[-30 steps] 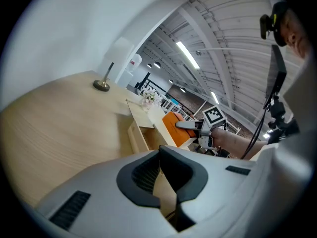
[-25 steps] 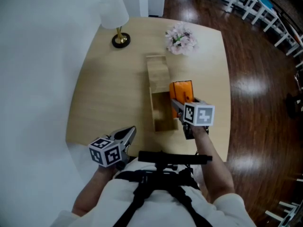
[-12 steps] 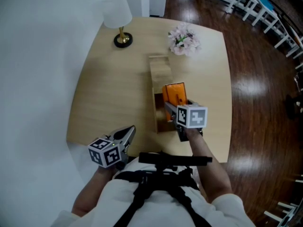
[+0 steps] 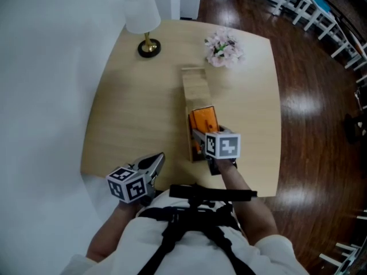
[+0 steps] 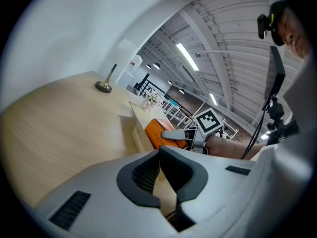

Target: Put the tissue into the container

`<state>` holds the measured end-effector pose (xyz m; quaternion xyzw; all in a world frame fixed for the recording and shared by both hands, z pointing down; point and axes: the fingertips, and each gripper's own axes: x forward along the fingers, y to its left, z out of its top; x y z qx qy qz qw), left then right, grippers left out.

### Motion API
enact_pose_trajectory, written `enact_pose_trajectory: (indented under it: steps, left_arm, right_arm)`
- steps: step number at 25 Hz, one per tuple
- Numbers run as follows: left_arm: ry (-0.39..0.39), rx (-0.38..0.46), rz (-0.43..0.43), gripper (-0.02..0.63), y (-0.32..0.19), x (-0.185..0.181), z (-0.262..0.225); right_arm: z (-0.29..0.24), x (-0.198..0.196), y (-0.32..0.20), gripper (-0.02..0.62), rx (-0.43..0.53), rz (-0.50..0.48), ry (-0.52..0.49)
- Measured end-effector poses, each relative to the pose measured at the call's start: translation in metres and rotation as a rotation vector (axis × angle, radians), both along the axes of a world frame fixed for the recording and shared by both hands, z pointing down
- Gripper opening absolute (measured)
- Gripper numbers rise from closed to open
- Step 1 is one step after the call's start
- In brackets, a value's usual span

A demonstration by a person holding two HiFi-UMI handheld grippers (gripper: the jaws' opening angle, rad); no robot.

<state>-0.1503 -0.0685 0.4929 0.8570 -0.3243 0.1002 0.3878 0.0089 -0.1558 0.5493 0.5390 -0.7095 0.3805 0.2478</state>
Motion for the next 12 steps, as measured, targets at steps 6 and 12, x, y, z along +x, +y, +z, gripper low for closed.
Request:
enact_pose_trajectory:
  steps: [6, 12]
  left_arm:
    - [-0.002, -0.004, 0.021, -0.006, -0.001, 0.001, 0.002]
    - [-0.009, -0.009, 0.025, -0.006, 0.000, -0.001, 0.003]
  right_arm:
    - [0.007, -0.003, -0.003, 0.414, 0.007, 0.020, 0.026]
    - [0.019, -0.004, -0.001, 0.413, -0.005, 0.053, 0.001]
